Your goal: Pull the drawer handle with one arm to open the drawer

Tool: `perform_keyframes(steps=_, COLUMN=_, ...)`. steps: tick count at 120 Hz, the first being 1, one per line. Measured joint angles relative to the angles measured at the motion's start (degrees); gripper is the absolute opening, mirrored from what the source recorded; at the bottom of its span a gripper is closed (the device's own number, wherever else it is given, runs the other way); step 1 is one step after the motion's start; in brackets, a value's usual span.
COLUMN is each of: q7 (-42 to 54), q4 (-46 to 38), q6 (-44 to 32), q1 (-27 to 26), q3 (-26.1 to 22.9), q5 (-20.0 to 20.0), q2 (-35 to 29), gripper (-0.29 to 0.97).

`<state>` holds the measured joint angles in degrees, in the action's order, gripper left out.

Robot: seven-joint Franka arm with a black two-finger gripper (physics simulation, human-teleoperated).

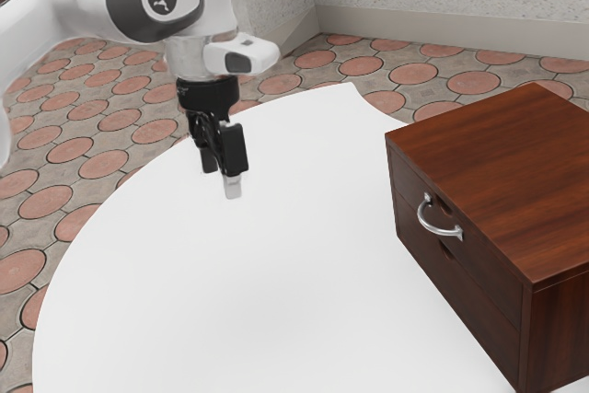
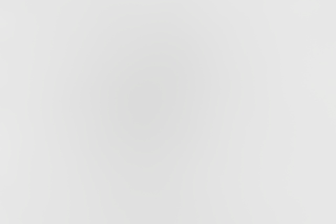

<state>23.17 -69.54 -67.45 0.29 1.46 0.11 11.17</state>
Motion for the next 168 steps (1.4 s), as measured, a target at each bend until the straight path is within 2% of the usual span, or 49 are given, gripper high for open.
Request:
perform_keyframes(steps=16, q7=5.1, q4=0.0, q6=-5.8, q1=0.0, q3=0.7, q5=-0.4, q2=-0.1, gripper=0.68)
perform_keyframes(steps=37, q7=10.4, q4=-0.2, q6=-9.3, q1=0.5, q3=0.8, q5=-1.0, q2=-0.9, gripper=0.68)
perform_keyframes(steps=55, q7=14.5, q4=-6.2, q6=-7.1, q1=-0.3, q3=0.6, q5=-1.4, q2=-9.7, gripper=0.68)
perform_keyframes(steps=80, q7=29.8, q4=-12.0, q6=-3.7, q1=-0.5, q3=-1.1, q5=-1.9, q2=-11.8, gripper=0.68)
perform_keyframes(steps=96, q7=42.9, q4=-13.6, q6=-3.4, q1=0.7, q3=-3.2, q5=-3.4, q2=-10.7, gripper=0.68)
perform_keyframes(steps=111, q7=55.0, q4=-13.5, q6=-7.3, q1=1.5, q3=-5.4, q5=-5.7, q2=-9.1, gripper=0.68)
perform_keyframes(steps=134, q7=71.0, q4=-13.1, q6=-17.8, q1=-3.9, q3=-6.0, q5=-10.2, q2=-5.4, gripper=0.67)
perform_keyframes(steps=168, q7=86.3, q4=-7.4, q6=-28.3, q1=-3.7, q3=-5.8, q5=-12.0, q2=0.6, gripper=0.46)
